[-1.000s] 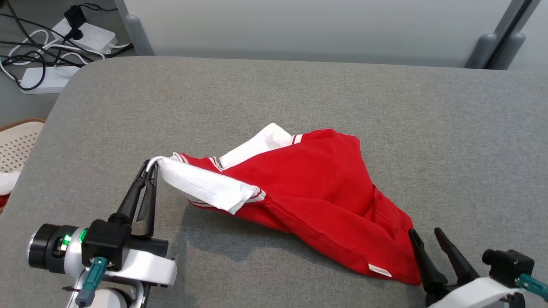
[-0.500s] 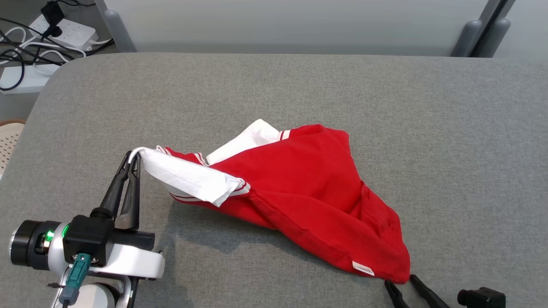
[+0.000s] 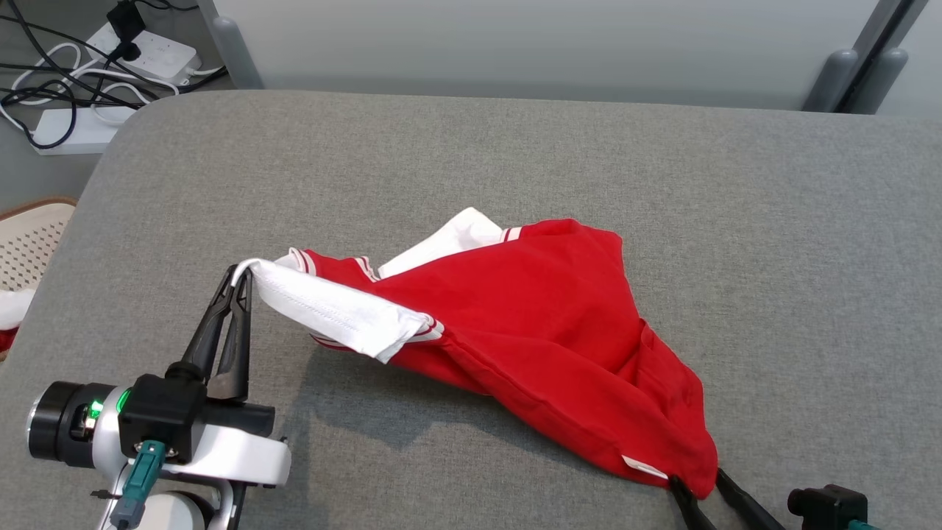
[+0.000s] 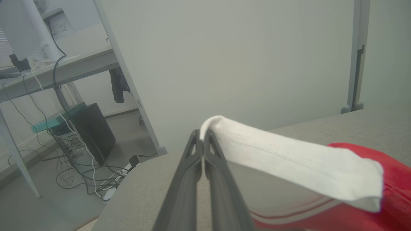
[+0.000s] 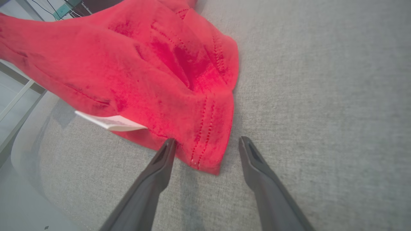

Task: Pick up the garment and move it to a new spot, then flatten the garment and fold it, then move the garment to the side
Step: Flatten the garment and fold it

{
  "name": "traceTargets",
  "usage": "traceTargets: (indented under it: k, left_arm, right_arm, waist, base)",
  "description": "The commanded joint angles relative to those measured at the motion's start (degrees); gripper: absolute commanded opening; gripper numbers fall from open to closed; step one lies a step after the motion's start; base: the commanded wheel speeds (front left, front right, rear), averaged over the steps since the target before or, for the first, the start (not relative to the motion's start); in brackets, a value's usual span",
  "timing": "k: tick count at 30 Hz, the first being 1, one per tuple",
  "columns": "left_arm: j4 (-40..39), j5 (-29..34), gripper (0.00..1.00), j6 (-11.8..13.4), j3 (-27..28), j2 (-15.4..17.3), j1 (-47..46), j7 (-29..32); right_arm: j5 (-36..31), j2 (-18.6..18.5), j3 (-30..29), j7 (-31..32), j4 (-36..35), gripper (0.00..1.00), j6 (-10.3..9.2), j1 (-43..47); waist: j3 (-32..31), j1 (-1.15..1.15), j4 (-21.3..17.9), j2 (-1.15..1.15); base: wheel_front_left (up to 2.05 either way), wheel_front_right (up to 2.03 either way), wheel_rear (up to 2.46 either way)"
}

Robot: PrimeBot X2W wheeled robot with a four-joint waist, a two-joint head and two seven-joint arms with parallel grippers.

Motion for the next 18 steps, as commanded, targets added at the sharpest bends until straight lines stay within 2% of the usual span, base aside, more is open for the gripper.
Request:
traceTargets:
  k: [1, 4, 5, 6, 7, 8, 9, 14, 18]
  left_arm:
    - [-1.38, 0.02, 0.0, 0.54, 2.41, 1.61, -2.03, -0.15]
    - [-1.56, 0.07, 0.0, 0.5, 2.25, 1.63, -2.19, -0.03]
    - [-1.62, 0.07, 0.0, 0.5, 2.22, 1.64, -2.21, 0.0]
    - [-1.68, 0.07, 0.0, 0.5, 2.19, 1.65, -2.24, 0.03]
    - [-1.7, 0.07, 0.0, 0.49, 2.17, 1.69, -2.26, 0.07]
    - [-1.72, 0.06, 0.0, 0.47, 2.14, 1.73, -2.28, 0.12]
    - [-1.74, 0.05, 0.0, 0.45, 2.11, 1.77, -2.32, 0.17]
    - [-1.76, 0.07, 0.0, 0.32, 1.92, 1.99, -2.47, 0.4]
    - [-1.89, -0.01, 0.0, 0.31, 2.01, 2.16, -2.46, 0.29]
  right_arm:
    - [0.67, -0.31, 1.85, -0.26, 0.56, 1.0, 0.23, -0.56]
    - [1.32, -0.14, 2.76, -0.26, 1.89, 0.98, 0.23, -0.95]
    - [1.56, -0.07, 3.05, -0.26, 2.2, 0.85, 0.23, -1.09]
    - [1.78, -0.07, 3.48, -0.26, 2.55, 0.49, 0.23, -1.25]
    - [1.94, -0.1, 3.89, -0.26, 2.87, 0.38, 0.23, -1.45]
    - [2.06, -0.17, 4.37, -0.26, 3.27, 0.11, 0.23, -1.65]
    - [2.16, -0.25, 4.86, -0.26, 3.65, 0.0, 0.23, -1.89]
    - [2.93, -0.77, 6.38, -0.26, 4.38, 0.0, 0.23, -2.74]
    - [2.1, -1.4, 2.95, -0.26, 0.91, 0.0, 0.23, -3.04]
  waist:
    - [-0.17, 0.0, 0.2, 0.0]
    - [-0.28, 0.0, 0.43, 0.0]
    - [-0.31, 0.0, 0.44, 0.0]
    - [-0.33, 0.0, 0.44, 0.0]
    - [-0.36, 0.0, 0.41, 0.0]
    - [-0.4, 0.0, 0.36, 0.0]
    - [-0.43, 0.0, 0.3, 0.0]
    - [-0.55, 0.0, -0.38, 0.0]
    - [-1.04, 0.0, -1.33, 0.0]
  base:
    - [0.0, 0.0, 0.0]
    - [0.0, 0.0, 0.0]
    - [0.0, 0.0, 0.0]
    - [0.0, 0.0, 0.0]
    - [0.0, 0.0, 0.0]
    - [0.0, 0.0, 0.0]
    - [0.0, 0.0, 0.0]
    - [0.0, 0.0, 0.0]
    - [0.0, 0.0, 0.0]
